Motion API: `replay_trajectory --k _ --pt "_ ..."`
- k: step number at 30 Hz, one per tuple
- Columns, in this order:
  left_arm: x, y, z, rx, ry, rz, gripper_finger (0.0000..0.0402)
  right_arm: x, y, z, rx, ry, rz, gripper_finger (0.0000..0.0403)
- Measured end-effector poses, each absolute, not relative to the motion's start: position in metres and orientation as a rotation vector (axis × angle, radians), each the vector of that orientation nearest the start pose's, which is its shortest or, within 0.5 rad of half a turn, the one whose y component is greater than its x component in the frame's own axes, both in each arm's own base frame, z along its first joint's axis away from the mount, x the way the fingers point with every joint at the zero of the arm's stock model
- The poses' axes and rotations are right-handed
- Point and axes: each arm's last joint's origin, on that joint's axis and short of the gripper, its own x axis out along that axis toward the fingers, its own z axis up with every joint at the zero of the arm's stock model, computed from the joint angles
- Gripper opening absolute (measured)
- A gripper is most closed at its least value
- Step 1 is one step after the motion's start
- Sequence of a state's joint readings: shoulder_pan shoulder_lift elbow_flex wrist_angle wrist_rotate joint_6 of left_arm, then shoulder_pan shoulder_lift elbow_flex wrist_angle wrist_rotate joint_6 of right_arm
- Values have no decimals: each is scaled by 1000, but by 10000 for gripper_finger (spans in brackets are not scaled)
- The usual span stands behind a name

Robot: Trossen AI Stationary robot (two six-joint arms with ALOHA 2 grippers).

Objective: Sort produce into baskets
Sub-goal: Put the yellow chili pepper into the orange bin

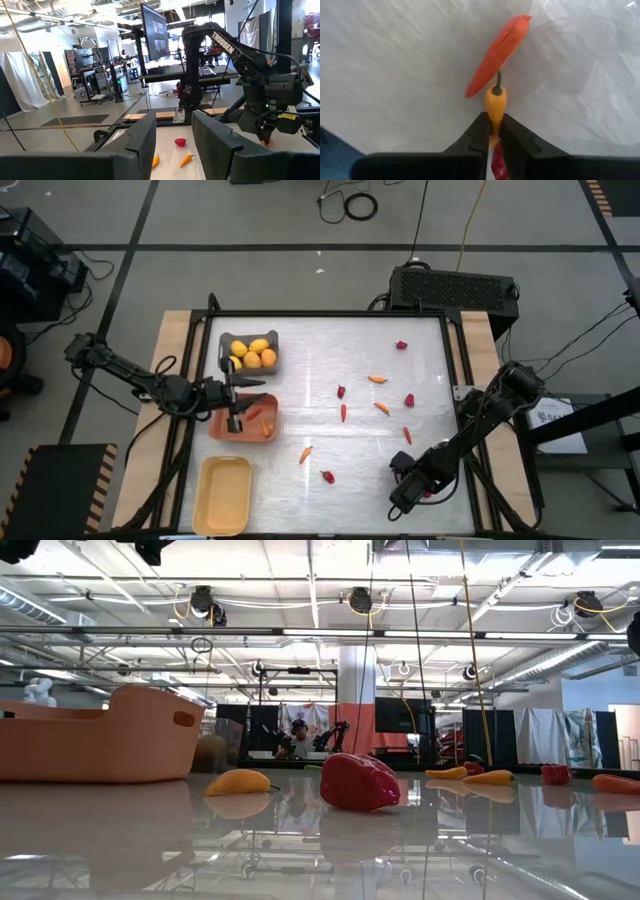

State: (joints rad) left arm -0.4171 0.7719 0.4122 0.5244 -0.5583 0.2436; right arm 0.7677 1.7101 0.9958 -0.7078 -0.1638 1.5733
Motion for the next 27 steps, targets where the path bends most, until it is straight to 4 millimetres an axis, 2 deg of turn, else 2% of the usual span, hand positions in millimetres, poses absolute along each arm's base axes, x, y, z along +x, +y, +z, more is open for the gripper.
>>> replay_trajectory --k 4,12,17,22,27 --pt "164 -56 272 169 -122 157 135 210 206 160 782 1548 -439 5" --pt "164 -55 272 171 -118 161 134 209 193 180 794 1506 -427 8" --pt "165 -52 272 172 -115 177 135 217 175 199 725 1266 -427 8" --pt "166 -51 271 175 -108 187 134 243 151 212 560 910 -458 8" --pt "166 -51 271 175 -108 187 134 289 132 220 446 615 -392 8"
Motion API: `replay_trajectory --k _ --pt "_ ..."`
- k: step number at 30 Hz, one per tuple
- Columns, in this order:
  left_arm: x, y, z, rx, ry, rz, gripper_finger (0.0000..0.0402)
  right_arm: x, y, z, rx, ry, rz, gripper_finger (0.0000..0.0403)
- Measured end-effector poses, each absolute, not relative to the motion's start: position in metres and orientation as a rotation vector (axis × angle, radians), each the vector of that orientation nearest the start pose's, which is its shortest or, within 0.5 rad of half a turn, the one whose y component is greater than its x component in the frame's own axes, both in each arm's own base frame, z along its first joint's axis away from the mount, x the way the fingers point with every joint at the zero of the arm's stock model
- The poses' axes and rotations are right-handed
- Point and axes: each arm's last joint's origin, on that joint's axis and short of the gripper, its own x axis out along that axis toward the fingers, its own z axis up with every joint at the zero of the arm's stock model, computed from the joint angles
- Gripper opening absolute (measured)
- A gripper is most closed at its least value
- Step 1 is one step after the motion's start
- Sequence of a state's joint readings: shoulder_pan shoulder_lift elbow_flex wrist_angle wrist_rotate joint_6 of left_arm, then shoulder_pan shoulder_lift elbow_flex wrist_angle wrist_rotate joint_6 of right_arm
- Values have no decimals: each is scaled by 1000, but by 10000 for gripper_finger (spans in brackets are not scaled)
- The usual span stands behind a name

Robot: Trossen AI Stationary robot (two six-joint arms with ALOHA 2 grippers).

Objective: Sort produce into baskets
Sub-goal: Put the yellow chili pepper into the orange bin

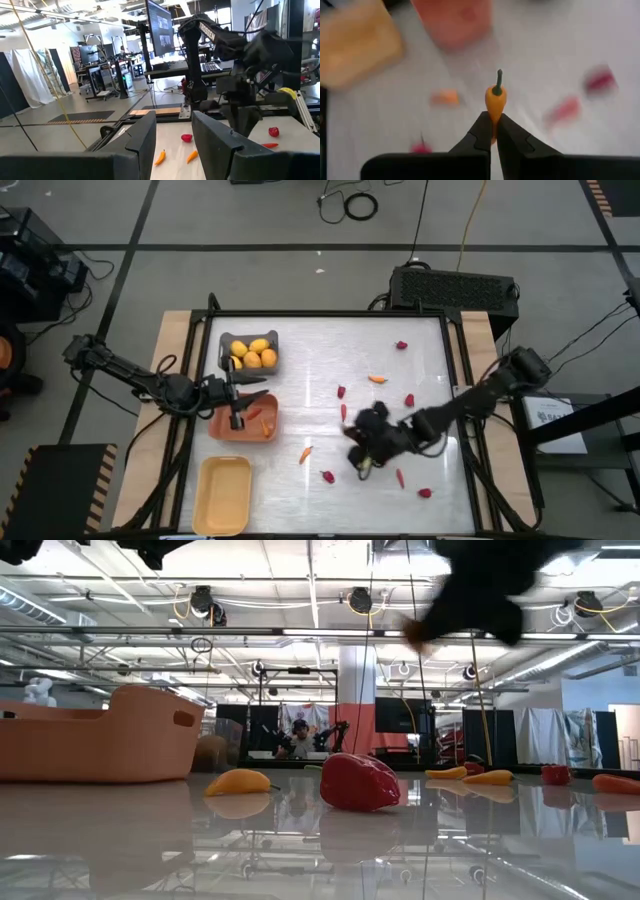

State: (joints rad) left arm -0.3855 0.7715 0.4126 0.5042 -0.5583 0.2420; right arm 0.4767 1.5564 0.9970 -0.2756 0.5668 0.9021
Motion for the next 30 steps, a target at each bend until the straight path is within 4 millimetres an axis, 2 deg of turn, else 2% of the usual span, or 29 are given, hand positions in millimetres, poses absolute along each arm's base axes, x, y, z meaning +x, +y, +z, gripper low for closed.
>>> replay_trajectory --k 6,12,18,24,30 --pt "165 -47 270 173 -78 305 134 347 109 225 344 277 -257 8" --pt "162 -40 266 150 -11 592 134 385 90 200 319 72 -163 8" --pt "160 -37 264 150 15 720 134 427 79 180 330 48 -130 8" --pt "160 -37 263 163 28 720 134 473 75 169 306 71 -43 8" --pt "161 -39 254 215 96 627 134 501 70 158 278 214 -87 14"
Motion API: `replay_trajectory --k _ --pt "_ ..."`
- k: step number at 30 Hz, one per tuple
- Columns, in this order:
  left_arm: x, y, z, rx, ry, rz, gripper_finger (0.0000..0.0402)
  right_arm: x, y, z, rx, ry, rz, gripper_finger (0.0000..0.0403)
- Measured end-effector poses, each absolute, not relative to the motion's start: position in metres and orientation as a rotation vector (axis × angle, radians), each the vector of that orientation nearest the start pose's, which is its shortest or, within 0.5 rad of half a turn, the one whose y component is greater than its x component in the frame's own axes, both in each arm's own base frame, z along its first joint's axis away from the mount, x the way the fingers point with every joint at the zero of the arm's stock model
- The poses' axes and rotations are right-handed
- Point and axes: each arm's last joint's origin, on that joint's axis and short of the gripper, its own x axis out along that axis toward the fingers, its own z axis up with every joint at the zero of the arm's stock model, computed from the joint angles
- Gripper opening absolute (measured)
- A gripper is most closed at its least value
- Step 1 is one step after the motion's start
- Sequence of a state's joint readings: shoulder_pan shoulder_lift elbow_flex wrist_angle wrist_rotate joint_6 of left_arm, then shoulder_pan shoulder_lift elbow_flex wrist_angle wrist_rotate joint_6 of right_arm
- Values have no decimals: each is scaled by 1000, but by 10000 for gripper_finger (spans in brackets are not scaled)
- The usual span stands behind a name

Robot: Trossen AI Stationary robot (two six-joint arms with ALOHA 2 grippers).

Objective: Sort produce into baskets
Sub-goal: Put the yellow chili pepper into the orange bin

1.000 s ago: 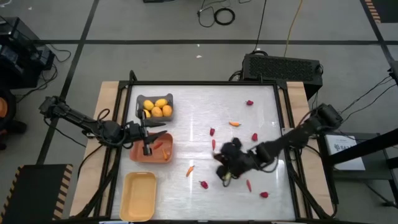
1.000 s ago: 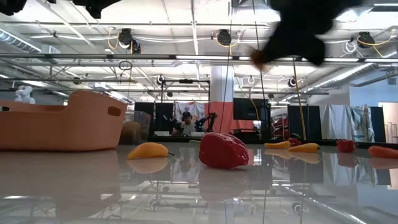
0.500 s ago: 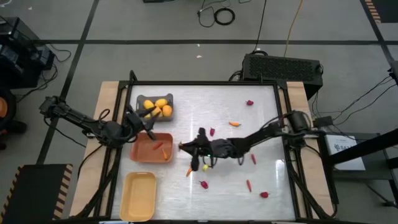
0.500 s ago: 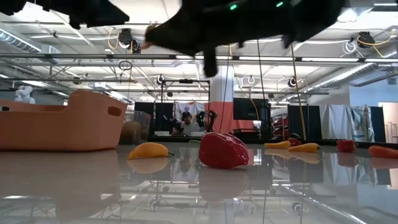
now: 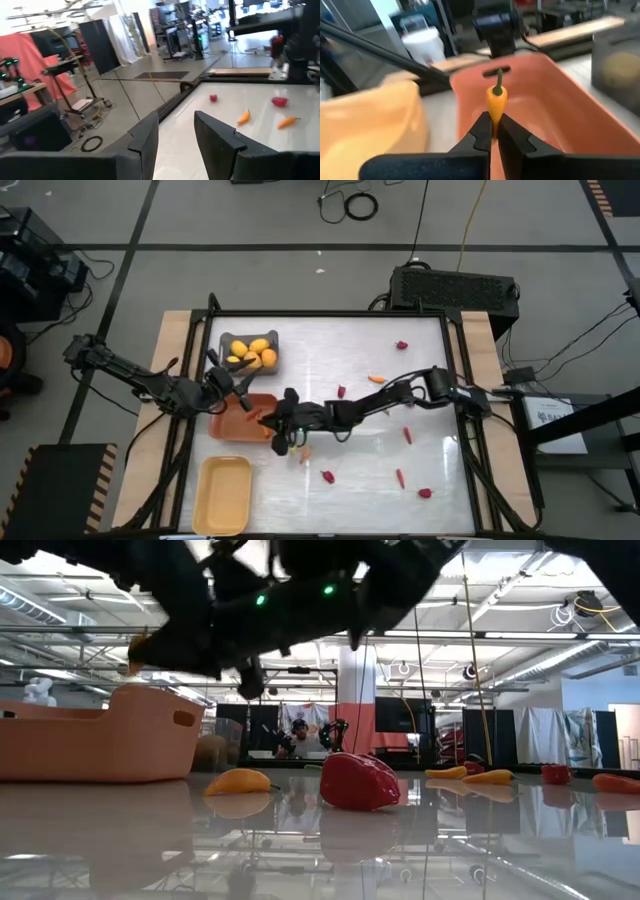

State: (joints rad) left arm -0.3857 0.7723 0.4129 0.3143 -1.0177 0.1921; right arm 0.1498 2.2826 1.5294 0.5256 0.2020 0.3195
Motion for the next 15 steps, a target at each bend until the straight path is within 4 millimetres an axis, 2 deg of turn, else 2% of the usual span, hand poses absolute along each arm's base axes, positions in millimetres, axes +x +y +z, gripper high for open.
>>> replay_trajectory --k 8,15 --pt "162 -38 253 225 105 628 134 509 63 161 247 327 -119 54" --pt "162 -35 252 224 112 643 134 514 65 172 222 412 -128 103"
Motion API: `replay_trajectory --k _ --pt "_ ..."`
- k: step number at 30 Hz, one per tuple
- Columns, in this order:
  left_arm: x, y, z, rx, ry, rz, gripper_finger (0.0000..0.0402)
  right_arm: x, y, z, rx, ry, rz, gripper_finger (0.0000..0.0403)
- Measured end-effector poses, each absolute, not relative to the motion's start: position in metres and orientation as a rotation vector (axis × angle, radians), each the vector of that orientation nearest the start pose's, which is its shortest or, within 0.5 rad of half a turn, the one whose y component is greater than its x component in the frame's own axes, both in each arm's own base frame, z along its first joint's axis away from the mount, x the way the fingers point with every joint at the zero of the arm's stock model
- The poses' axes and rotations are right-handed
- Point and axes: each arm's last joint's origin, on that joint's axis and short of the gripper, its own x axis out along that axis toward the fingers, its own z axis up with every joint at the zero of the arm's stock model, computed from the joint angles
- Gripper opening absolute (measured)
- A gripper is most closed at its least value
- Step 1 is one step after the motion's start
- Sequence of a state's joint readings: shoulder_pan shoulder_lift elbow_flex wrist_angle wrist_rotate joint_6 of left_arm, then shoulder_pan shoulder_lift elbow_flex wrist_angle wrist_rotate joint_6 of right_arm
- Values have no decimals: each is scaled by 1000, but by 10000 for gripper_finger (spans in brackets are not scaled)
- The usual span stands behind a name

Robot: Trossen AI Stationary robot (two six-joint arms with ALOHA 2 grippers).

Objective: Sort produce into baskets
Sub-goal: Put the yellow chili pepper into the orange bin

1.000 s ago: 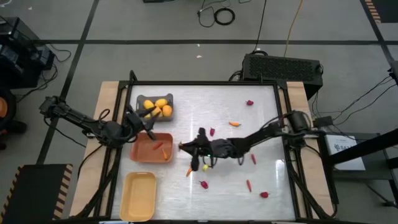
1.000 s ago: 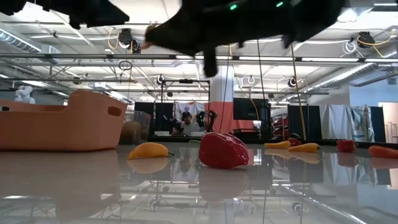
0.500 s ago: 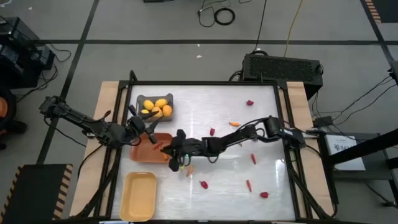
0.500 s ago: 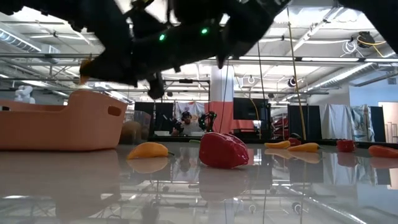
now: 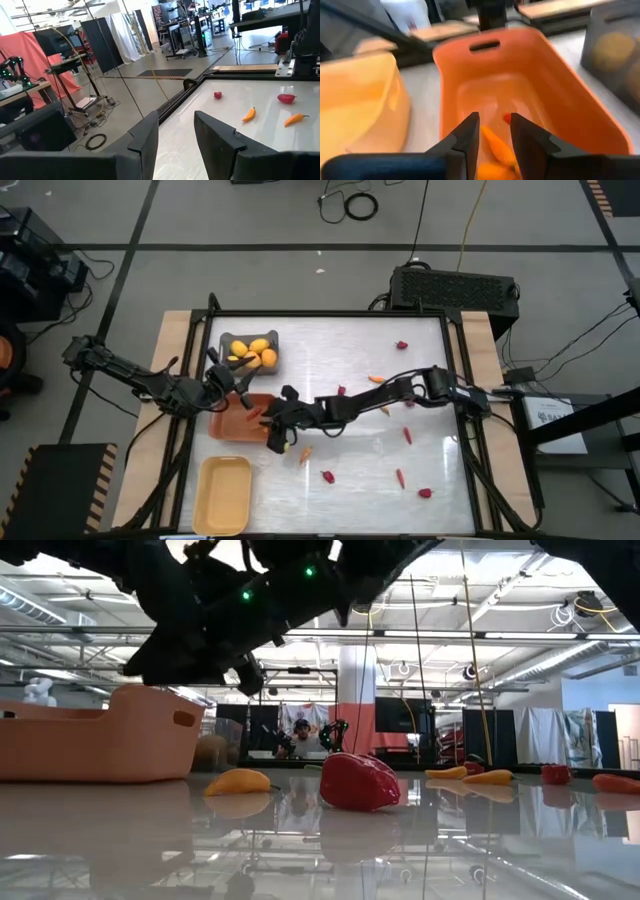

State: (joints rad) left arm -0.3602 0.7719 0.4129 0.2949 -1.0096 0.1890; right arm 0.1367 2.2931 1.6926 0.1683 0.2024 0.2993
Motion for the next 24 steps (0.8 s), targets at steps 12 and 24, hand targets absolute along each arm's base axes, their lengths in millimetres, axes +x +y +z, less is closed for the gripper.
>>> replay_trajectory --k 12,24 --pt "162 -35 252 231 120 639 134 494 63 237 156 696 -139 135" --pt "162 -35 251 233 123 627 134 431 56 254 -12 1256 -173 135"
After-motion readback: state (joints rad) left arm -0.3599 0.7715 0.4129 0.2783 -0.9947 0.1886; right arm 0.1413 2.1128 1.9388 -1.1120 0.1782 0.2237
